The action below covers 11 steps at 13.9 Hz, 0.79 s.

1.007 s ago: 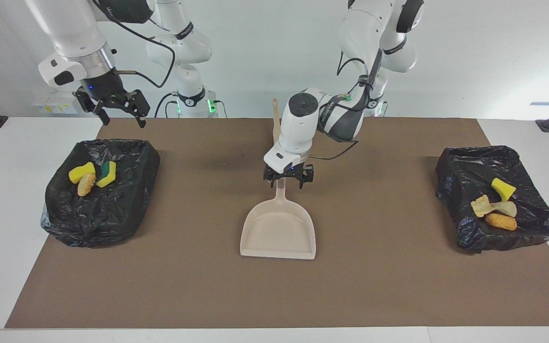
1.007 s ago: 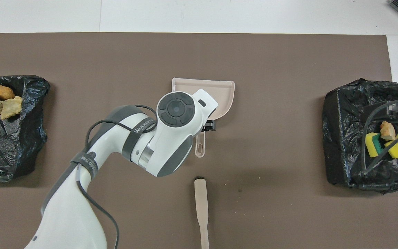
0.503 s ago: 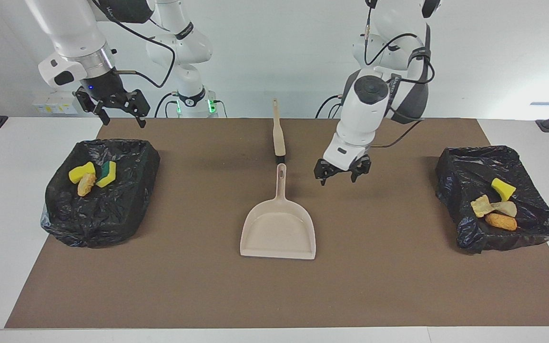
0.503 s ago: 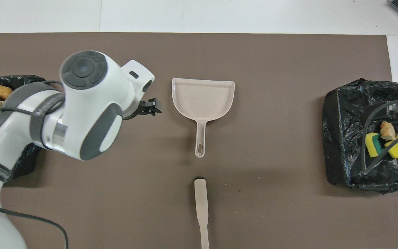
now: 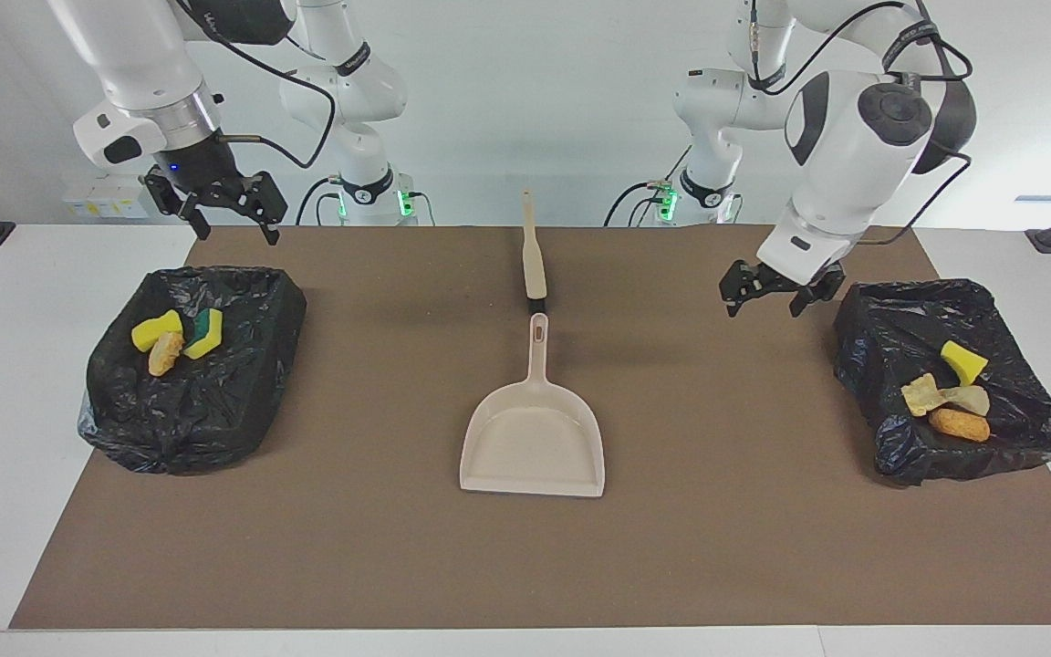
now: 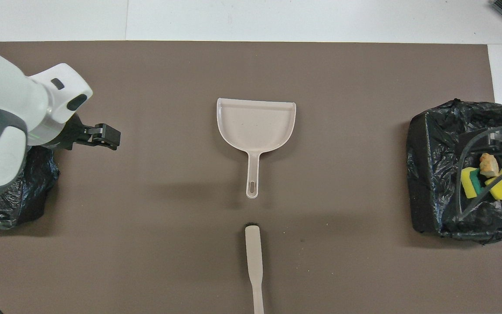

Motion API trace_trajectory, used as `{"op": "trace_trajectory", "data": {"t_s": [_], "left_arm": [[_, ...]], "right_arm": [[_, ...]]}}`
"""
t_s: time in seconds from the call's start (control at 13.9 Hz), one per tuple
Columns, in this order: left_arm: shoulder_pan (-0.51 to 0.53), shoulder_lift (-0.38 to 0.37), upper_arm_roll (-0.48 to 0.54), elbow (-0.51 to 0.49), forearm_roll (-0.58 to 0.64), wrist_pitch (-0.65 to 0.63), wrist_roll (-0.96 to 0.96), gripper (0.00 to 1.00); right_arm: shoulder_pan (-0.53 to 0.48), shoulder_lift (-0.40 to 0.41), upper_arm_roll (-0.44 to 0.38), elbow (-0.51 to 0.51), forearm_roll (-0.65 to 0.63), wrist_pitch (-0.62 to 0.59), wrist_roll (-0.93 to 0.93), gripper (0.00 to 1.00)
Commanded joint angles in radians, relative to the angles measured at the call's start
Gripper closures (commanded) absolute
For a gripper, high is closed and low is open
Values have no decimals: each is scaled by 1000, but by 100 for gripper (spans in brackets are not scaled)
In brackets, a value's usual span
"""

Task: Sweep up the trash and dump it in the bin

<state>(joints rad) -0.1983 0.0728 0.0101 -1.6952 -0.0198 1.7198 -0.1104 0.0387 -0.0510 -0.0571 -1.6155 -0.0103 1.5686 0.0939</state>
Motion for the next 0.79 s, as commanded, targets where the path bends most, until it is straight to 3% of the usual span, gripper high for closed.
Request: {"op": "trace_trajectory", "data": {"t_s": [0.0,0.36,0.58,0.72], "left_arm": [[84,-62,-12,-37,11,-31,98,0],[200,-125,-12,-21,11,-46,198,0],[195,-137,-12,69,6,-107,189,0],[191,-139,-21,77,6,-161,186,0]], "right_arm": [[-13,-21,5,-23,23,4,-10,0],[-13,-21,5,-23,23,4,-10,0],[-13,-20,5,-23,23,4,-10,0],[-13,-21,5,-23,23,4,-10,0]]}}
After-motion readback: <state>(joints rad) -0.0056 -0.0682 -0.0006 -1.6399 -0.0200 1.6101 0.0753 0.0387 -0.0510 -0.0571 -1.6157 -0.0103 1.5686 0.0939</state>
